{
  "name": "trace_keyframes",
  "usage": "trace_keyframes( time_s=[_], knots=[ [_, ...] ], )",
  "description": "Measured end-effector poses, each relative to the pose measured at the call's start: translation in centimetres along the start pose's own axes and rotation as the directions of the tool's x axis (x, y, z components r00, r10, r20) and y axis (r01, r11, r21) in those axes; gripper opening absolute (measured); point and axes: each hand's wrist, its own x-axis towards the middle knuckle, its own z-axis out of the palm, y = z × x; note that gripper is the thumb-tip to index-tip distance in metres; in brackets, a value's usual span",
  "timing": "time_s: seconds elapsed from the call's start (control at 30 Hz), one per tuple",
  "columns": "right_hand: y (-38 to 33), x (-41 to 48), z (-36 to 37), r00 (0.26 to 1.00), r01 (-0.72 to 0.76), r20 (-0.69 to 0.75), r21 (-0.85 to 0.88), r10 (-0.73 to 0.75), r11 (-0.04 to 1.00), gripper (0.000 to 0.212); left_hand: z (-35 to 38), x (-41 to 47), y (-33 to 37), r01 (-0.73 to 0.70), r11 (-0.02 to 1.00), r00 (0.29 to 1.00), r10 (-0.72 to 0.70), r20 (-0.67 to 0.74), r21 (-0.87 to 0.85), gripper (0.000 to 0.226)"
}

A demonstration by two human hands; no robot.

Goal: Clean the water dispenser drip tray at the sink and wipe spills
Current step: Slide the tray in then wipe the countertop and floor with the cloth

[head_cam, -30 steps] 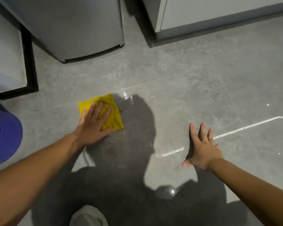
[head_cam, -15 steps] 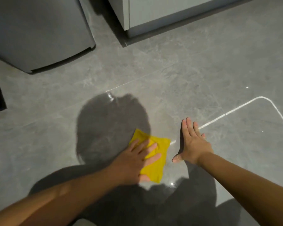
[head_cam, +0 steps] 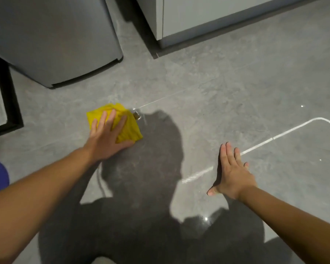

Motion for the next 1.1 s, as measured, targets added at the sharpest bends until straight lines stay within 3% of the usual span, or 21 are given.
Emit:
trace_keyframes(
  time_s=[0.13, 0.27, 0.37, 0.5, 0.67, 0.8, 0.9, 1.03, 1.1],
  knots=[
    [0.1, 0.2, 0.1, 1.000, -0.008, 0.003, -0.008, 0.008, 1.000, 0.175, -1.8, 9.1, 6.5, -0.201, 0.978, 0.979, 0.202, -0.018, 0.058, 0.104],
    [0.2, 0.4, 0.1, 1.000, -0.012, -0.006, -0.009, 0.012, 1.000, 0.174, -0.6, 12.3, 16.6, -0.434, 0.888, 0.901, 0.424, 0.094, 0.155, 0.099],
    [0.3, 0.4, 0.0, 1.000, -0.022, -0.009, -0.024, 0.022, 0.999, 0.174, 1.9, 7.9, 19.9, -0.561, 0.800, 0.827, 0.552, 0.103, 0.212, 0.097],
    [0.4, 0.5, 0.1, 1.000, -0.013, -0.010, -0.032, 0.013, 0.999, 0.174, 5.8, -2.2, 16.6, -0.700, 0.695, 0.713, 0.690, 0.124, 0.164, 0.095],
    [0.3, 0.6, 0.4, 1.000, -0.016, -0.023, -0.027, 0.015, 1.000, 0.175, 6.2, -7.2, 7.9, -0.667, 0.729, 0.745, 0.652, 0.141, 0.157, 0.096],
    [0.5, 0.7, 0.6, 0.999, -0.007, -0.033, -0.012, 0.006, 1.000, 0.174, 3.3, -2.9, 4.0, -0.471, 0.868, 0.882, 0.462, 0.094, 0.158, 0.094],
    [0.6, 0.9, 0.8, 0.999, -0.002, -0.042, -0.008, 0.002, 1.000, 0.174, 0.5, 3.1, 4.8, -0.308, 0.940, 0.951, 0.303, 0.053, 0.148, 0.104],
    [0.8, 1.2, 1.2, 0.998, 0.015, -0.058, -0.018, -0.016, 1.000, 0.173, -1.7, 11.9, 10.1, -0.252, 0.963, 0.968, 0.250, 0.030, 0.093, 0.099],
    [0.9, 1.2, 1.4, 0.998, 0.019, -0.064, -0.014, -0.020, 1.000, 0.173, -1.6, 13.9, 13.9, -0.290, 0.952, 0.957, 0.290, 0.011, 0.102, 0.098]
  ],
)
